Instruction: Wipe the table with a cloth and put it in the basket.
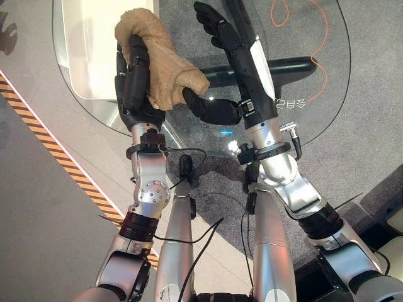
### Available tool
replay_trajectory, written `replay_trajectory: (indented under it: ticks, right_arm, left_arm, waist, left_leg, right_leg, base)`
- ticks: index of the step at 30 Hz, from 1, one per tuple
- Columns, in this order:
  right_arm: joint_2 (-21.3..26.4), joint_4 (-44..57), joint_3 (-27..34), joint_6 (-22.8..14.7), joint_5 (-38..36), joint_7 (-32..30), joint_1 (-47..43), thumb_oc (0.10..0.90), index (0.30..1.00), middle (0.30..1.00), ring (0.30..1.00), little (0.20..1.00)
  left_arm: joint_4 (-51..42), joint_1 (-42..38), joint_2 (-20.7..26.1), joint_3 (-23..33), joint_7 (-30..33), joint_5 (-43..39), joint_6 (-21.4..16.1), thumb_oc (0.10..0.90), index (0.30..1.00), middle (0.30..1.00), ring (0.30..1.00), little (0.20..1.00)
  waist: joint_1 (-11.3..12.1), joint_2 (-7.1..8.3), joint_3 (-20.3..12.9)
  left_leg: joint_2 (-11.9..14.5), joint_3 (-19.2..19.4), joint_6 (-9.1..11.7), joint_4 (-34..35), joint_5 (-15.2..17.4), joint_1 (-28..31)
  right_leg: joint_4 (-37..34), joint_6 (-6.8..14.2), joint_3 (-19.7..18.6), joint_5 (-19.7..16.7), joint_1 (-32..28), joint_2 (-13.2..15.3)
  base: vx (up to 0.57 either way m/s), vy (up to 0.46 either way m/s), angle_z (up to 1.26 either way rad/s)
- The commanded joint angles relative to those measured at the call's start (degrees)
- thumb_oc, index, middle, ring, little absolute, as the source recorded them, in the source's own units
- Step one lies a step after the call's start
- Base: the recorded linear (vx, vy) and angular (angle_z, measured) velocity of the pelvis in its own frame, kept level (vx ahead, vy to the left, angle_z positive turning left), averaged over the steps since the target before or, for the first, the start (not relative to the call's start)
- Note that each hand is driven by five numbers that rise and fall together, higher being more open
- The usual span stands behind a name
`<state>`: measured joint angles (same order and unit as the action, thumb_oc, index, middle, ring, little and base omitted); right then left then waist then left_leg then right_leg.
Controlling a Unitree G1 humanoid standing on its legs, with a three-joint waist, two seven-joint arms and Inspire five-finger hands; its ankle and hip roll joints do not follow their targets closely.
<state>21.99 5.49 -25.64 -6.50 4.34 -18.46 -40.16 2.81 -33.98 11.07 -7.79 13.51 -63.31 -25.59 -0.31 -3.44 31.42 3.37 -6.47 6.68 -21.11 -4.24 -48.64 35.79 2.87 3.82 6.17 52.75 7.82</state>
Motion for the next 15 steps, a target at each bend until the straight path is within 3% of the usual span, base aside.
replay_trajectory:
  ticks: [1, 15]
  right_arm:
    - [-3.6, 9.3, 3.0, -5.9, 1.0, -3.1, -6.7, 0.8, 0.9, 0.9, 0.9, 0.9]
    - [-1.7, 5.6, 8.9, -9.0, 2.8, -12.9, -3.8, 0.8, 0.9, 0.9, 0.9, 0.9]
  left_arm:
    - [-6.5, -8.7, 1.9, 3.8, -1.3, 7.3, -7.3, 0.1, 0.3, 0.3, 0.3, 0.2]
    - [-3.5, -9.3, 3.4, 6.3, 2.1, 10.3, -10.0, 0.1, 0.3, 0.3, 0.3, 0.2]
  waist:
    - [0.8, 1.22, -1.6]
    - [-0.3, 1.08, -1.6]
  left_leg:
    - [-6.2, 5.9, -5.9, -1.2, 3.7, 1.8]
    - [-5.8, 6.4, -5.9, -1.1, 4.2, 2.0]
  right_leg:
    - [-7.6, -0.9, 1.0, -2.0, -3.8, -6.2]
    - [-7.6, -0.6, 0.5, -1.8, -3.8, -6.1]
  base:
    - [0.0, 0.0, 0.0]
    - [0.0, 0.0, 0.0]
